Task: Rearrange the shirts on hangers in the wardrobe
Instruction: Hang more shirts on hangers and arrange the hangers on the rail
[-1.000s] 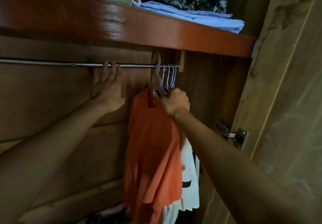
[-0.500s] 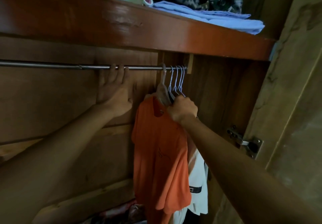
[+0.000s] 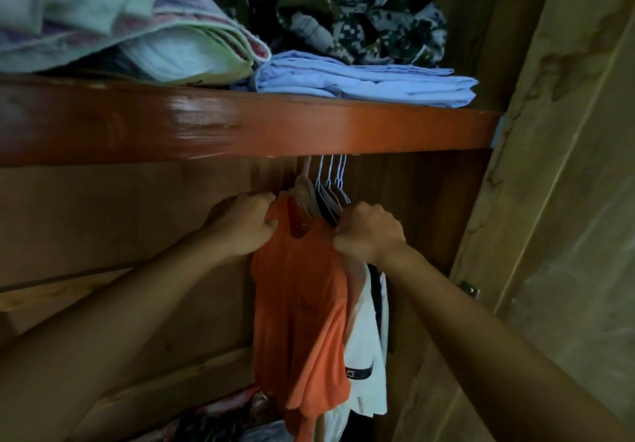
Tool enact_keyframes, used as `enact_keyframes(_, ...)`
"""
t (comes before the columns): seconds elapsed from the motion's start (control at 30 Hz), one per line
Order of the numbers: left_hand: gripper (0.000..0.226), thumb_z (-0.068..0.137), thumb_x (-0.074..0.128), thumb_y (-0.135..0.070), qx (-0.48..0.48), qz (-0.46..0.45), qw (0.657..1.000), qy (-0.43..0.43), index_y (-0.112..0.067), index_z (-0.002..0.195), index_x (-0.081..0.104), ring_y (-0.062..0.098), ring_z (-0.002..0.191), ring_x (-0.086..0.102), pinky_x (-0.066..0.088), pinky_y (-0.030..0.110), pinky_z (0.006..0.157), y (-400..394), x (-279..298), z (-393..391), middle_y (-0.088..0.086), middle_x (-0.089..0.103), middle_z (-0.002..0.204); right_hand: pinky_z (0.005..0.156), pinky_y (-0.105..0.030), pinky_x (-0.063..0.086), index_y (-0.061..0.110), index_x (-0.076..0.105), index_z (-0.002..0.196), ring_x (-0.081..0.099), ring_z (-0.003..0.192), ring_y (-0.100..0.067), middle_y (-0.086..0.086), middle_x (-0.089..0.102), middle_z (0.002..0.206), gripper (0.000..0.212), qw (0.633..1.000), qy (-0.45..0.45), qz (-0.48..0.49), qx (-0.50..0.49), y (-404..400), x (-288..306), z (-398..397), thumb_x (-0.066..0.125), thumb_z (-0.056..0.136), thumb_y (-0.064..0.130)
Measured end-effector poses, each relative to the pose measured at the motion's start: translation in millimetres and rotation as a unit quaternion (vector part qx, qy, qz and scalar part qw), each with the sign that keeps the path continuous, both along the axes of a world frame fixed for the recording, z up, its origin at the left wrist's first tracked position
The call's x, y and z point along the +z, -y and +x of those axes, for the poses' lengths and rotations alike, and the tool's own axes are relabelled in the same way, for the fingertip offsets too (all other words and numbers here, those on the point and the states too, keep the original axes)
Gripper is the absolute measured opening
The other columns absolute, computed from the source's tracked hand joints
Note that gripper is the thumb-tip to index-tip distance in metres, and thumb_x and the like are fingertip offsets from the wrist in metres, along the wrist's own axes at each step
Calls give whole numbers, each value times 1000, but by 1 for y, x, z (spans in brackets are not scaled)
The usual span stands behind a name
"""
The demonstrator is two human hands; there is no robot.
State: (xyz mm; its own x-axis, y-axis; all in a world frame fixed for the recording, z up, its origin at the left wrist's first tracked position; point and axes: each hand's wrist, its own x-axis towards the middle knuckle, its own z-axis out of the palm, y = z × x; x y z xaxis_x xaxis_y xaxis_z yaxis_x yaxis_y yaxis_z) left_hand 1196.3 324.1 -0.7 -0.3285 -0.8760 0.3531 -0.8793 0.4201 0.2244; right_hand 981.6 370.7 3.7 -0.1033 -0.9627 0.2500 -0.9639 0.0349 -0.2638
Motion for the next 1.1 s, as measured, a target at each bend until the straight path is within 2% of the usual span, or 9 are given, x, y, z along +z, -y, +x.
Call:
enact_keyframes(0.1, 37, 91, 65, -34, -46, 83, 995, -43, -18, 125, 63, 19, 105, 63, 51, 34, 90, -13, 0, -14, 4, 66, 120, 72, -31, 51, 25, 67, 93, 64, 91, -27, -2, 66, 96, 31, 998, -12, 43, 47, -22, 5, -14, 67, 74, 49)
enact_keyframes(0.17, 38, 88, 70, -32, -96, 141, 984, -44, -13, 121, 66, 12, 90, 64, 51, 23, 79, -24, -6, -27, 2, 69, 103, 81, -35, 53, 25, 67, 108, 63, 101, -25, -1, 66, 110, 46, 991, -68, 79, 82, -37, 3, -23, 69, 76, 58)
enact_keyframes(0.27, 50, 82, 76, -38, -153, 194, 969, -6, -16, 126, 62, 1, 83, 57, 43, 5, 67, -44, -16, -45, -10, 59, 98, 78, -34, 53, 21, 67, 115, 62, 99, -20, 1, 66, 112, 54, 982, -99, 115, 113, -58, -4, -35, 68, 79, 61)
enact_keyframes(0.4, 39, 68, 85, -43, -204, 195, 959, 9, -23, 97, 70, 8, 84, 67, 57, 38, 81, -60, -21, -64, -4, 70, 89, 74, -33, 52, 26, 63, 119, 60, 94, -16, 10, 59, 94, 63, 986, -87, 119, 82, -92, -13, -48, 65, 76, 72)
enact_keyframes(0.47, 37, 64, 85, -46, -233, 187, 954, 2, -27, 89, 67, 5, 77, 66, 57, 40, 77, -68, -20, -71, -6, 69, 83, 76, -35, 53, 28, 63, 117, 60, 91, -15, 12, 61, 95, 70, 988, -78, 120, 49, -111, -16, -53, 62, 69, 80)
enact_keyframes(0.57, 41, 66, 84, -46, -274, 193, 942, 17, -27, 97, 64, 5, 81, 65, 56, 38, 79, -78, -23, -86, -8, 67, 89, 81, -36, 55, 31, 63, 112, 62, 93, -16, 10, 66, 102, 64, 991, -58, 120, -5, -142, -18, -60, 64, 68, 78)
enact_keyframes(0.73, 75, 74, 79, -52, -331, 260, 897, 137, -24, 137, 50, 10, 108, 58, 45, 19, 79, -105, -32, -115, -2, 55, 127, 81, -34, 53, 28, 63, 110, 62, 97, -16, 7, 65, 105, 48, 987, -55, 138, -64, -203, -27, -68, 68, 78, 63)
enact_keyframes(0.83, 81, 76, 78, -52, -371, 267, 874, 166, -23, 144, 44, 9, 106, 55, 43, 19, 79, -125, -39, -140, 4, 53, 138, 84, -37, 55, 29, 62, 115, 62, 96, -15, 8, 65, 108, 48, 982, -32, 150, -109, -240, -33, -74, 66, 81, 62)
enact_keyframes(1.1, 85, 74, 76, -58, -487, 281, 807, 181, -28, 145, 39, 6, 97, 59, 49, 21, 72, -209, -52, -222, -6, 57, 114, 82, -35, 54, 28, 61, 117, 61, 96, -15, 8, 66, 109, 45, 955, -18, 165, -247, -354, -46, -99, 68, 83, 56)
